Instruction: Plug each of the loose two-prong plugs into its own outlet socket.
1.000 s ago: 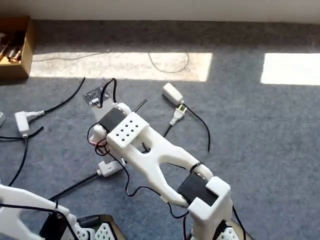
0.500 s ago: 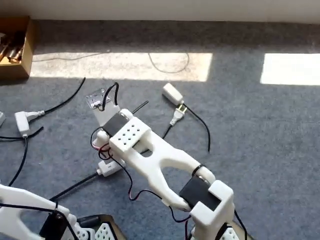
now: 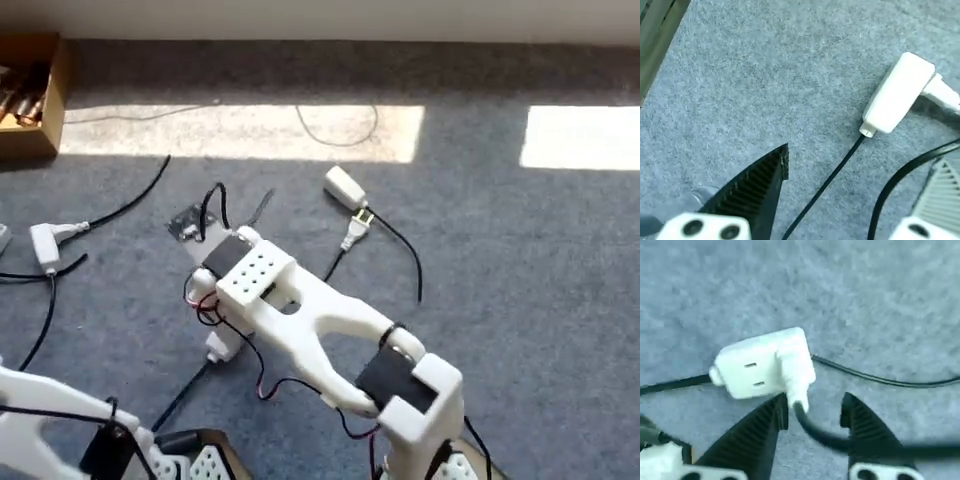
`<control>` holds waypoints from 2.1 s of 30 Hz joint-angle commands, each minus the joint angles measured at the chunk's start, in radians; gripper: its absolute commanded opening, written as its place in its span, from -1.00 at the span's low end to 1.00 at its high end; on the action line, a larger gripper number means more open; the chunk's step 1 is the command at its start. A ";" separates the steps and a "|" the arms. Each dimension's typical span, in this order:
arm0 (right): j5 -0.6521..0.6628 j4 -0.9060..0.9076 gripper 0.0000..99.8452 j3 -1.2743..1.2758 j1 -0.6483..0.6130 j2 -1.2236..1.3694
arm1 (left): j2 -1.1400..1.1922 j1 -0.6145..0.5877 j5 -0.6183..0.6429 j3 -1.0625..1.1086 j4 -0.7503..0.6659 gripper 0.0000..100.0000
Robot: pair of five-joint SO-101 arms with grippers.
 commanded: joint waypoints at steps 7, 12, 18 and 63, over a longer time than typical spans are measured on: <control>0.097 0.294 0.19 -0.412 0.130 -0.443 | -0.039 0.114 -0.005 -0.053 0.126 -0.18; 0.175 0.383 0.19 -0.417 0.414 -0.667 | -0.105 0.217 0.005 -0.028 0.138 -0.18; 0.219 0.062 0.19 0.266 0.788 -0.886 | -0.378 0.414 0.038 0.334 0.140 -0.18; 0.318 -0.768 0.19 1.425 1.038 -1.158 | -1.778 1.323 0.063 2.723 -0.539 -0.45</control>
